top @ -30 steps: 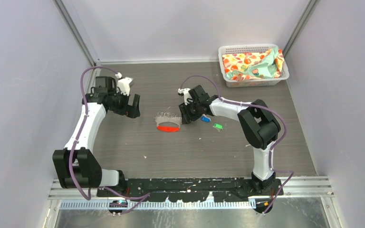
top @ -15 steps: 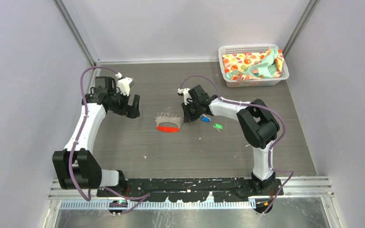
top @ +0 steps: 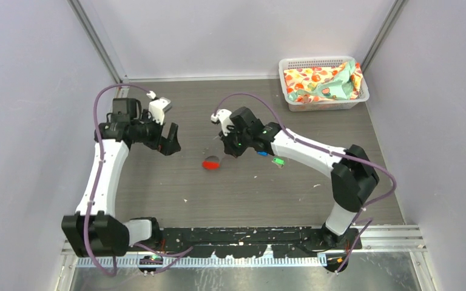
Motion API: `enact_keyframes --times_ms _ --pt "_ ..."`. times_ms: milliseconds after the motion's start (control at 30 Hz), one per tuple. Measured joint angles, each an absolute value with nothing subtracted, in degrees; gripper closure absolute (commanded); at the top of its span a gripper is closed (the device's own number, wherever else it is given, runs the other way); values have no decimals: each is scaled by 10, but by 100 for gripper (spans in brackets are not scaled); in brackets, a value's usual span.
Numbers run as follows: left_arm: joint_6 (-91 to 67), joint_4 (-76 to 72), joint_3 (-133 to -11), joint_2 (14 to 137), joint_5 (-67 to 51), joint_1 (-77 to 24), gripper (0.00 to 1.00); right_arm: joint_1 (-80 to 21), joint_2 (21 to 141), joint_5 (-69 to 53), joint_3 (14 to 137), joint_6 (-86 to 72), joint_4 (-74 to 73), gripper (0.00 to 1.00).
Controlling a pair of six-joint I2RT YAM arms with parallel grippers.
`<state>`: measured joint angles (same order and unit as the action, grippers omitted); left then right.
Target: Put the keys on the keyring
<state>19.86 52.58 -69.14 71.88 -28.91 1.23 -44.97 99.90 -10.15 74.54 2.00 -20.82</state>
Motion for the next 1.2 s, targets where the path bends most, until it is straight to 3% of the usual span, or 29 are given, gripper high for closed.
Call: enact_keyframes --times_ms 233,433,700,933,1200 --pt "249 532 -687 575 -414 7 0 -547 910 -87 790 88 -225 99" --pt "286 545 -681 497 -509 -23 11 -590 853 -93 810 117 -225 99" --pt "335 596 -680 460 -598 -33 19 -619 802 -131 811 121 -222 99" --pt "350 634 -692 466 -628 -51 39 -624 782 -188 811 110 -210 99" --pt "365 656 -719 495 -655 -62 46 -638 782 -218 816 102 -210 99"
